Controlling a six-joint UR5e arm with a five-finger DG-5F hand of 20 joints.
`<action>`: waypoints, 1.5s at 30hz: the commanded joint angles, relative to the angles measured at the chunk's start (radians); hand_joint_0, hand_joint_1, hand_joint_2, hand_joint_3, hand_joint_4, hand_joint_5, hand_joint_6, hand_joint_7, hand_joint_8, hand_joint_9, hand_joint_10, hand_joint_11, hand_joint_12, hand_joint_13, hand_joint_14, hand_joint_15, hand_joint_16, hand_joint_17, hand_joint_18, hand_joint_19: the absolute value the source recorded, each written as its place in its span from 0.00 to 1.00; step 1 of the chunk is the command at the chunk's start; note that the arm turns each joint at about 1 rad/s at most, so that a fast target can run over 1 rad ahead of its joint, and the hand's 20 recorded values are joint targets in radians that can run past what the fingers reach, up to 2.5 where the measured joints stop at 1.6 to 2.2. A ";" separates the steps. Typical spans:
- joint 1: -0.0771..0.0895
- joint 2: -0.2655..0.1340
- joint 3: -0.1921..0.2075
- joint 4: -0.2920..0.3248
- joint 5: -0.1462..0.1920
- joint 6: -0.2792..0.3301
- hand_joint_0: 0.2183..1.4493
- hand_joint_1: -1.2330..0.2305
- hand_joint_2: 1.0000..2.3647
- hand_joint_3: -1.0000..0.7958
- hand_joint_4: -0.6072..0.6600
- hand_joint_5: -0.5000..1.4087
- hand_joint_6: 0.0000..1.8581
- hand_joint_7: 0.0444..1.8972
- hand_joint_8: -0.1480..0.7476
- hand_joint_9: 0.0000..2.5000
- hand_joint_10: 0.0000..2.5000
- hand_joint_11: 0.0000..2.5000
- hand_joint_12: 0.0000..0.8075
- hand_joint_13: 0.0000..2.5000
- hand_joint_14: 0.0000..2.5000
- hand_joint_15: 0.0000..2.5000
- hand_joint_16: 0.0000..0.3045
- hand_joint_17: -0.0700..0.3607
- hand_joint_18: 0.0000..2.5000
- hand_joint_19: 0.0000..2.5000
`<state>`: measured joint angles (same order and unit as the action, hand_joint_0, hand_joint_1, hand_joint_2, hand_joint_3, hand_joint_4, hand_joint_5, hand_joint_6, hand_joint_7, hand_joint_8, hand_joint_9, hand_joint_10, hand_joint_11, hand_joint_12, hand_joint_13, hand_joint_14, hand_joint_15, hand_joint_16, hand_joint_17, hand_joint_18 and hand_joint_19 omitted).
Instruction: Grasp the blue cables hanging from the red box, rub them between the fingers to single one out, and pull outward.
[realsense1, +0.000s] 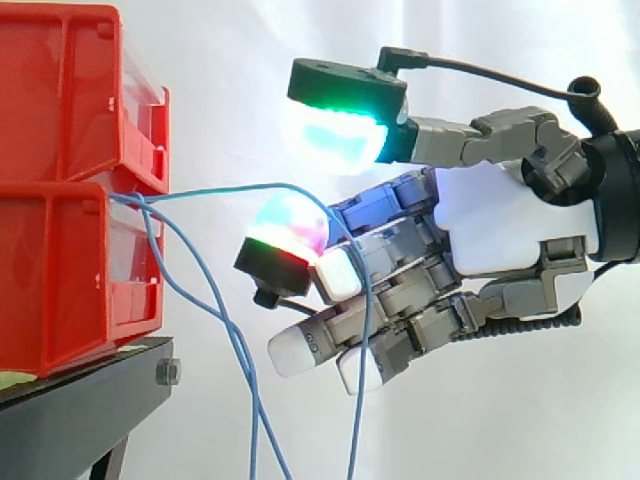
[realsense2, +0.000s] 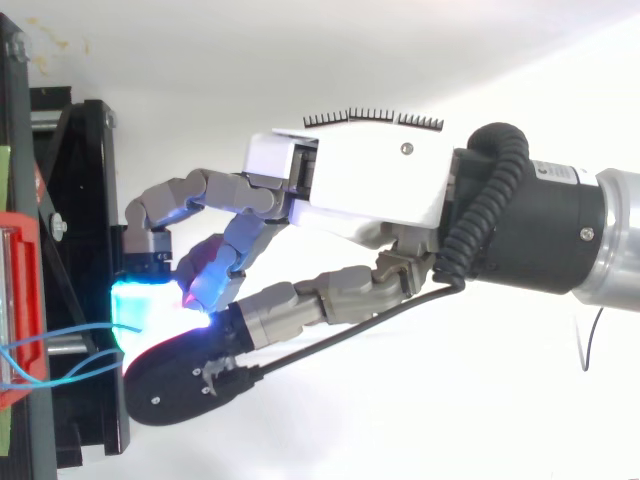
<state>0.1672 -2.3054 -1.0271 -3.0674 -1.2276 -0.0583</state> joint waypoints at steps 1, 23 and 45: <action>0.000 0.000 0.001 -0.001 -0.001 0.000 0.25 0.42 0.00 0.30 0.63 0.23 0.36 0.65 0.45 0.43 0.00 0.16 0.42 0.29 0.00 0.10 0.14 0.38 0.29 0.19; 0.000 0.000 0.001 -0.001 -0.004 0.003 0.29 0.29 0.01 0.48 0.58 0.23 0.44 0.66 0.45 0.44 0.00 0.16 0.42 0.31 0.00 0.10 0.13 0.38 0.31 0.17; 0.000 0.000 -0.001 -0.011 -0.003 -0.006 0.29 0.27 0.01 0.53 0.49 0.24 0.43 0.64 0.42 0.31 0.00 0.02 0.46 0.24 0.00 0.04 0.16 0.42 0.30 0.12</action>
<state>0.1672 -2.3053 -1.0266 -3.0758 -1.2279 -0.0628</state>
